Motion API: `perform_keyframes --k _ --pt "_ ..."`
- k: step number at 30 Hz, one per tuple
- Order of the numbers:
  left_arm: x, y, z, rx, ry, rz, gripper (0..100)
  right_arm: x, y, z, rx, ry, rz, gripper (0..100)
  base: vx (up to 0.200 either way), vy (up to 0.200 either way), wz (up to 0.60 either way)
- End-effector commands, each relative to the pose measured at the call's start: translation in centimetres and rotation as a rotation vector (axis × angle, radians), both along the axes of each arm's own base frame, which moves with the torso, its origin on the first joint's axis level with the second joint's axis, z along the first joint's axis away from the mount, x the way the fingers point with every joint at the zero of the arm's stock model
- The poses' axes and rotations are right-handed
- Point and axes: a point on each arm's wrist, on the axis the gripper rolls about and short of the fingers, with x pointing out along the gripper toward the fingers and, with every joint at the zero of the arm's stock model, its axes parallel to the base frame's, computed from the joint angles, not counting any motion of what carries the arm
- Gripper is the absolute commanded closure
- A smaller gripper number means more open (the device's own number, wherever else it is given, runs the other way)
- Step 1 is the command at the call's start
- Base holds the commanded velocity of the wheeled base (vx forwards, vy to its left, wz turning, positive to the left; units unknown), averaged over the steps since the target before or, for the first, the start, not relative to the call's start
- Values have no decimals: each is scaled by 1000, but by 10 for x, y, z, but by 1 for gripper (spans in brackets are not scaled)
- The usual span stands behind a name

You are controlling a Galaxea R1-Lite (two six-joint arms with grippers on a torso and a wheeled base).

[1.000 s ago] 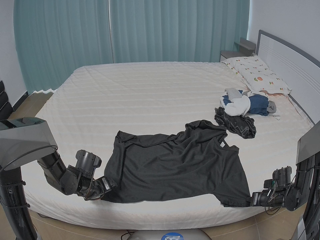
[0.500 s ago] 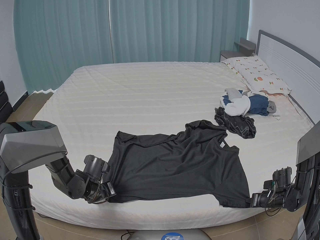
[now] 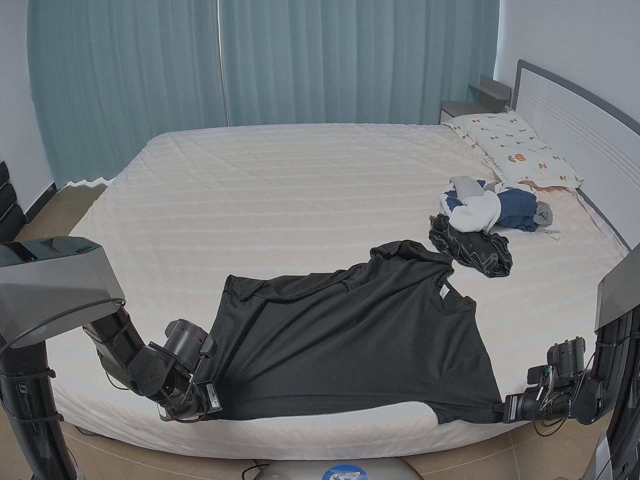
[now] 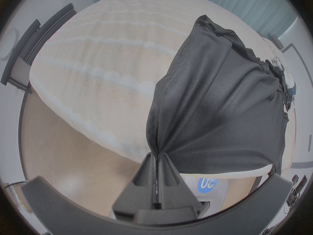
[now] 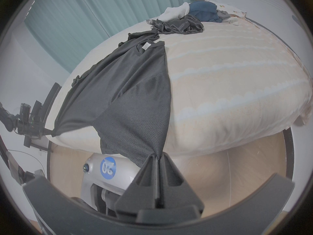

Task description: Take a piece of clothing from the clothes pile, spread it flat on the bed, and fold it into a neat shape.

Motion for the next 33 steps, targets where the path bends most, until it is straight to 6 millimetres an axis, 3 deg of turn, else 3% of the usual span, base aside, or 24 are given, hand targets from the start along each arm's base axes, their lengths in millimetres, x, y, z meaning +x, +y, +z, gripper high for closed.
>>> perform_keyframes --k 1,11,12,14,15,23,26,33 --pt "-3 1 13 8 0 -19 100 -10 -3 1 -30 55 27 100 0 0 0" --pt "-6 2 9 26 34 -43 100 -13 -3 -5 -60 111 65 100 0 0 0" --pt "-6 2 9 26 34 -43 0 -13 -3 -5 -60 111 65 100 0 0 0" --pt "-4 1 10 20 22 -34 0 -6 -3 -6 -55 98 59 100 0 0 0" --pt "-3 1 11 15 15 -30 0 -5 -3 -5 -51 90 55 0 0 0 0" --pt "12 7 36 -50 -91 29 0 13 -11 21 -26 -91 -24 0 0 0 0" --pt "21 5 52 -168 -175 68 0 31 -11 38 73 -184 -134 0 0 0 0" --pt "28 13 58 -222 -258 117 0 41 3 44 174 -206 -184 0 57 0 0"
